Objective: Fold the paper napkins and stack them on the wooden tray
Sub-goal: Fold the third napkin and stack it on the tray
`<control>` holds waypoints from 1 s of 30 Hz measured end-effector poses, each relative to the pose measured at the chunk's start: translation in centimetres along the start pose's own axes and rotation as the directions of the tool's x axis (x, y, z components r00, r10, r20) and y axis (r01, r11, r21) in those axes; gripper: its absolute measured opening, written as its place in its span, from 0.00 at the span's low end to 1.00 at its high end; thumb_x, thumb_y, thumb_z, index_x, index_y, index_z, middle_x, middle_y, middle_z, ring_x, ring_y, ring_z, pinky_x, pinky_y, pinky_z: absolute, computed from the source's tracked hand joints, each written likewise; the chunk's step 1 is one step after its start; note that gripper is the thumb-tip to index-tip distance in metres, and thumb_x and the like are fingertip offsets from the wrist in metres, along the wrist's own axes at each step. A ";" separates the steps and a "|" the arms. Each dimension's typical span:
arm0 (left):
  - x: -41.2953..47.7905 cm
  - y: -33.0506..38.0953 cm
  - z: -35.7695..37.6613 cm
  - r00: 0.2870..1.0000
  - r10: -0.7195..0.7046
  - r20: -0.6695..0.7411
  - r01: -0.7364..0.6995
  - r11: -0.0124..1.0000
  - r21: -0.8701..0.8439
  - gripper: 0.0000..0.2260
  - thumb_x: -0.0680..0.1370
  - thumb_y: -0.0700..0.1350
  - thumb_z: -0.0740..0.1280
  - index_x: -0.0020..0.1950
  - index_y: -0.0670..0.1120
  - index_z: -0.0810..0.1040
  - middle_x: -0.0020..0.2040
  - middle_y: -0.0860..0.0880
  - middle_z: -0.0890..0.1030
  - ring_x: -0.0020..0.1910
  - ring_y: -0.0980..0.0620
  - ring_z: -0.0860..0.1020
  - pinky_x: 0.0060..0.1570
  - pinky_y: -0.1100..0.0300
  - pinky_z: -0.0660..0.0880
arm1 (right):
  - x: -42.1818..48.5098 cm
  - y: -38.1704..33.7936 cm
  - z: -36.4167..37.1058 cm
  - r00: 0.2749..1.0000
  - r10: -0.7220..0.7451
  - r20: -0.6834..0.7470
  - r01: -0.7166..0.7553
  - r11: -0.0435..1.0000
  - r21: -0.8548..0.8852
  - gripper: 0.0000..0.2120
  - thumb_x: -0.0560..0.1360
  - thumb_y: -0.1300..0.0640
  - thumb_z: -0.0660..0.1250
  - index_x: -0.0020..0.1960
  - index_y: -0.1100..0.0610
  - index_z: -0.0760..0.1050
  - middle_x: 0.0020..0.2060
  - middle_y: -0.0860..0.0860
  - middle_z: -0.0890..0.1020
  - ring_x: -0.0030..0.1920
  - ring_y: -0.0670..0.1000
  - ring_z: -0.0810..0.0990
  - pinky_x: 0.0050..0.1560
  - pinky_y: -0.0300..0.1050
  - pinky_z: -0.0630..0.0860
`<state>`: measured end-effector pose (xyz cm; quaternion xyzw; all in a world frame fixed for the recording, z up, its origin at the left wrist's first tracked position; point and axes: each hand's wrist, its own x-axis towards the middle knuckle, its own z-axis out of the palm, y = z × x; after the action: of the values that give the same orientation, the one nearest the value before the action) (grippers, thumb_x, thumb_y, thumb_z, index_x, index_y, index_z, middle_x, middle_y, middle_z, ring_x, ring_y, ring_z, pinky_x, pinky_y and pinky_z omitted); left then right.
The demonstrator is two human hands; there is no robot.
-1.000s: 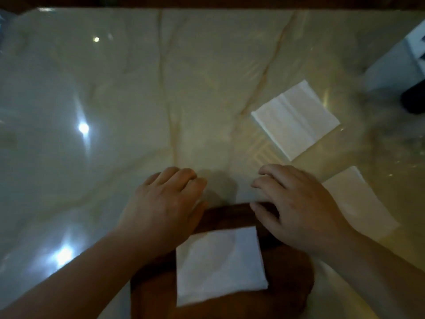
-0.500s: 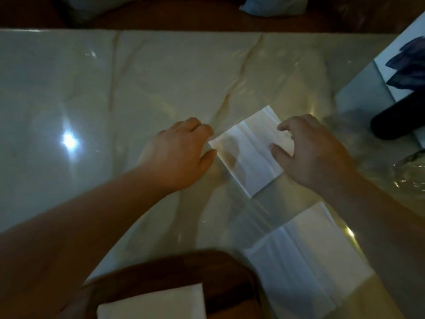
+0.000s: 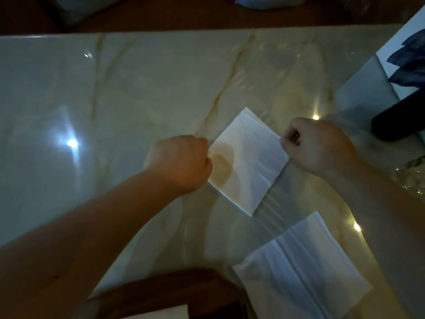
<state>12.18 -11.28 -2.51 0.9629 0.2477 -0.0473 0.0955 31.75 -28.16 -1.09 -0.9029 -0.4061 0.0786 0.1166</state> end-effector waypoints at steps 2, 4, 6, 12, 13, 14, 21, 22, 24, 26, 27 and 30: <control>-1.8 0.2 -0.2 1.000 -0.014 -0.010 0.013 0.999 -0.030 0.09 0.75 0.55 0.58 0.38 0.52 0.68 0.32 0.53 0.68 0.30 0.51 0.71 0.32 0.57 0.71 | 0.6 -0.9 -0.5 0.999 -0.045 -0.010 0.045 0.999 0.013 0.05 0.71 0.52 0.67 0.39 0.52 0.74 0.39 0.53 0.84 0.43 0.58 0.81 0.42 0.50 0.77; -3.5 0.5 -0.2 1.000 -0.027 -0.016 0.026 0.998 -0.050 0.10 0.74 0.55 0.59 0.37 0.52 0.69 0.32 0.53 0.71 0.30 0.51 0.73 0.33 0.57 0.75 | 1.2 -1.9 -0.7 0.995 -0.100 -0.008 0.101 0.995 0.024 0.05 0.71 0.51 0.67 0.40 0.52 0.75 0.39 0.53 0.84 0.42 0.58 0.81 0.41 0.50 0.77; -5.1 0.6 0.0 0.999 -0.028 -0.027 0.027 0.998 -0.058 0.11 0.75 0.56 0.59 0.37 0.51 0.71 0.32 0.52 0.73 0.29 0.52 0.73 0.32 0.57 0.76 | 1.6 -3.1 -0.8 0.986 -0.169 0.003 0.169 0.984 0.054 0.05 0.72 0.52 0.66 0.41 0.52 0.76 0.38 0.52 0.84 0.42 0.57 0.81 0.41 0.51 0.78; -7.5 0.6 0.1 0.998 -0.038 -0.054 0.029 0.987 -0.158 0.10 0.73 0.57 0.62 0.41 0.51 0.73 0.37 0.53 0.72 0.34 0.51 0.75 0.33 0.57 0.74 | 1.4 -5.5 -0.4 0.915 -0.403 -0.017 0.402 0.908 0.117 0.05 0.73 0.55 0.66 0.42 0.58 0.77 0.38 0.53 0.82 0.39 0.56 0.80 0.38 0.52 0.76; -7.3 0.3 -0.1 0.993 -0.061 -0.099 0.042 0.982 -0.182 0.10 0.72 0.55 0.65 0.45 0.50 0.73 0.42 0.51 0.74 0.39 0.49 0.76 0.36 0.56 0.74 | 1.1 -5.6 -0.4 0.899 -0.436 -0.029 0.436 0.891 0.128 0.05 0.73 0.56 0.66 0.42 0.58 0.76 0.38 0.54 0.81 0.39 0.56 0.79 0.38 0.52 0.75; -7.1 0.0 -0.4 0.983 -0.083 -0.161 0.049 0.978 -0.201 0.13 0.71 0.54 0.68 0.50 0.49 0.73 0.47 0.48 0.74 0.44 0.47 0.76 0.39 0.55 0.73 | 0.6 -5.7 -0.4 0.882 -0.469 -0.042 0.470 0.871 0.140 0.05 0.73 0.56 0.65 0.42 0.58 0.76 0.38 0.53 0.81 0.39 0.56 0.79 0.39 0.53 0.75; -5.4 -0.2 -2.7 0.965 0.035 -0.261 -0.083 0.981 -0.177 0.31 0.67 0.52 0.72 0.67 0.45 0.67 0.62 0.42 0.75 0.60 0.41 0.73 0.56 0.45 0.71 | -3.4 -5.1 -1.0 0.747 -0.659 -0.086 0.665 0.742 0.089 0.07 0.75 0.58 0.65 0.41 0.60 0.77 0.36 0.55 0.80 0.37 0.56 0.78 0.37 0.52 0.73; -5.7 0.0 -2.7 0.962 0.087 -0.260 -0.124 0.983 -0.133 0.24 0.68 0.50 0.72 0.62 0.45 0.72 0.57 0.43 0.78 0.55 0.40 0.75 0.53 0.45 0.73 | -4.1 -4.8 -1.0 0.731 -0.677 -0.083 0.682 0.727 0.074 0.07 0.75 0.58 0.65 0.41 0.60 0.77 0.36 0.55 0.80 0.37 0.56 0.78 0.38 0.51 0.72; -6.5 0.3 -2.4 0.943 0.172 -0.285 -0.203 0.976 -0.081 0.10 0.71 0.47 0.70 0.50 0.44 0.79 0.46 0.43 0.81 0.43 0.40 0.78 0.43 0.46 0.75 | -5.2 -4.3 -1.0 0.713 -0.699 -0.058 0.701 0.712 0.041 0.06 0.75 0.58 0.65 0.40 0.59 0.77 0.36 0.54 0.80 0.37 0.57 0.78 0.39 0.50 0.71; -7.3 0.8 -1.9 0.936 0.214 -0.279 -0.240 0.969 -0.065 0.04 0.71 0.43 0.69 0.42 0.44 0.80 0.39 0.44 0.81 0.36 0.40 0.77 0.35 0.48 0.74 | -6.2 -3.8 -0.8 0.711 -0.703 -0.022 0.703 0.711 0.024 0.07 0.75 0.57 0.65 0.40 0.59 0.76 0.37 0.54 0.81 0.37 0.58 0.78 0.39 0.51 0.72; -7.7 1.0 -1.6 0.939 0.225 -0.261 -0.248 0.967 -0.060 0.03 0.71 0.43 0.68 0.41 0.43 0.80 0.37 0.44 0.80 0.34 0.40 0.77 0.33 0.48 0.73 | -6.6 -3.4 -0.7 0.712 -0.702 -0.005 0.702 0.712 0.017 0.07 0.75 0.57 0.64 0.40 0.58 0.76 0.37 0.54 0.81 0.37 0.57 0.78 0.39 0.52 0.72; -8.5 1.7 -0.9 0.948 0.259 -0.186 -0.269 0.962 -0.032 0.05 0.72 0.45 0.66 0.41 0.44 0.79 0.36 0.44 0.80 0.34 0.40 0.76 0.33 0.50 0.73 | -7.4 -2.6 -0.4 0.716 -0.696 0.061 0.697 0.717 0.008 0.08 0.76 0.55 0.63 0.40 0.57 0.76 0.37 0.52 0.80 0.37 0.55 0.77 0.41 0.49 0.71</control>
<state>5.66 -16.50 -0.19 0.9846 0.1254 0.0605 0.1056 25.11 -32.11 0.40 -0.6822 -0.7195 0.0527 0.1188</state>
